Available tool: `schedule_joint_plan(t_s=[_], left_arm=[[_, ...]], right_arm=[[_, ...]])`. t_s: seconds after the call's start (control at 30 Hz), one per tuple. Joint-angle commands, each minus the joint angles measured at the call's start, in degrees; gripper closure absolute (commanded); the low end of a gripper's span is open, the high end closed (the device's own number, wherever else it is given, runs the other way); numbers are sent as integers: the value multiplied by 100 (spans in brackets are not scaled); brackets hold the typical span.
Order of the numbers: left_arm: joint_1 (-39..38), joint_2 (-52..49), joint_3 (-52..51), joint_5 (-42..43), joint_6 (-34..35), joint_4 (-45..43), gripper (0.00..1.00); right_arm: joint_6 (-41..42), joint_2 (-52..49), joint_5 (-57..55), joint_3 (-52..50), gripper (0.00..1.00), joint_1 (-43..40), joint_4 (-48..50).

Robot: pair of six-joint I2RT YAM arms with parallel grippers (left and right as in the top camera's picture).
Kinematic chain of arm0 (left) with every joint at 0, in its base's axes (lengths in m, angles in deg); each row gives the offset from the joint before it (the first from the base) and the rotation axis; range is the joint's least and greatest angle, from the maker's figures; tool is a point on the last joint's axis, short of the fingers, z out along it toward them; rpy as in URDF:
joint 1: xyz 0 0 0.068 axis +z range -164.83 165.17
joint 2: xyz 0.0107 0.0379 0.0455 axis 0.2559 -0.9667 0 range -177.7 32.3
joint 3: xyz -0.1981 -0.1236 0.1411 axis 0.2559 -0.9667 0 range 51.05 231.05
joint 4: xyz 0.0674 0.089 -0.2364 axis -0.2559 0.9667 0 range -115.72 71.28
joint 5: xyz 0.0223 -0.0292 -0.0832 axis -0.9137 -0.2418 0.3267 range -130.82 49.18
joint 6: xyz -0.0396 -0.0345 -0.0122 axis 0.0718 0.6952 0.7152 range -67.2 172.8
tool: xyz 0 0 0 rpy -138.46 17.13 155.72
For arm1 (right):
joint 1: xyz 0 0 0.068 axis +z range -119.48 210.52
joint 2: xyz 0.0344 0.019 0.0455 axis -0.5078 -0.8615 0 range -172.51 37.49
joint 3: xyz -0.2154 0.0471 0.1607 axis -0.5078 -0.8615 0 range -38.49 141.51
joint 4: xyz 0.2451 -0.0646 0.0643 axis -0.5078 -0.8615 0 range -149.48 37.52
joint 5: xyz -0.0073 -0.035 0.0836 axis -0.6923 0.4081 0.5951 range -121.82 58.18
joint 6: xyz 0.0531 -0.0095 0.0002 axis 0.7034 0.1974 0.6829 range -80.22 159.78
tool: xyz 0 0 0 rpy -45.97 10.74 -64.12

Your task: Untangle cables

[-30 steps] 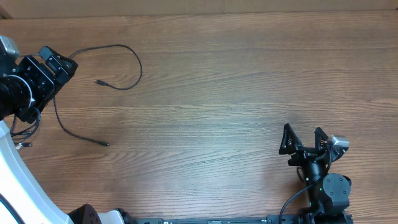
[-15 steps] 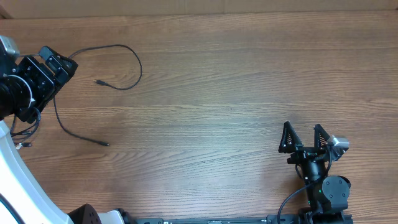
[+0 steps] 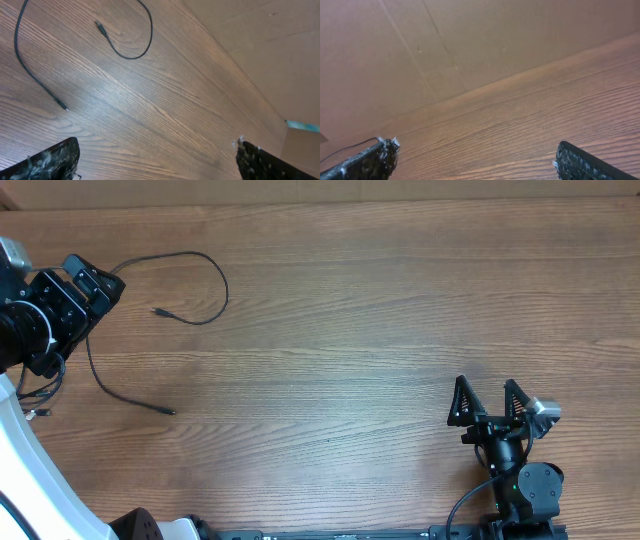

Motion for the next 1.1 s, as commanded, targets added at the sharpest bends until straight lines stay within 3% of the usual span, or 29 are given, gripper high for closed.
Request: schedule_joint_plan(t_s=[0.0, 0.1, 0.37, 0.57, 0.8, 0.83, 0.93, 1.0, 1.07], left_arm=[[-52, 17, 20, -13, -109, 13, 0], [-57, 39, 20, -439, -142, 66, 0], [-717, 496, 9, -2706, -151, 39, 0], [-1386, 1274, -763, -2741, -199, -1049, 0], [-1956, 2680, -3073, -2538, -356, -3110, 0], [-2081, 3200, -3928, -2490, -459, -3823, 0], [-2225, 4022, -5268, -2404, -564, -4872, 0], [-2297, 4929, -6782, -2321, -778, -6196, 0], [-2297, 5401, -7597, -2302, -804, -7023, 0]], right_arm=[[4, 57, 4, -61, 0, -11, 20], [4, 57, 4, -61, 0, -11, 20], [4, 57, 4, -61, 0, -11, 20], [4, 57, 4, -61, 0, -11, 20], [4, 57, 4, -61, 0, -11, 20], [4, 57, 4, -61, 0, -11, 20], [4, 57, 4, -61, 0, -11, 20], [4, 57, 4, -61, 0, -11, 20], [4, 57, 4, -61, 0, -11, 20]])
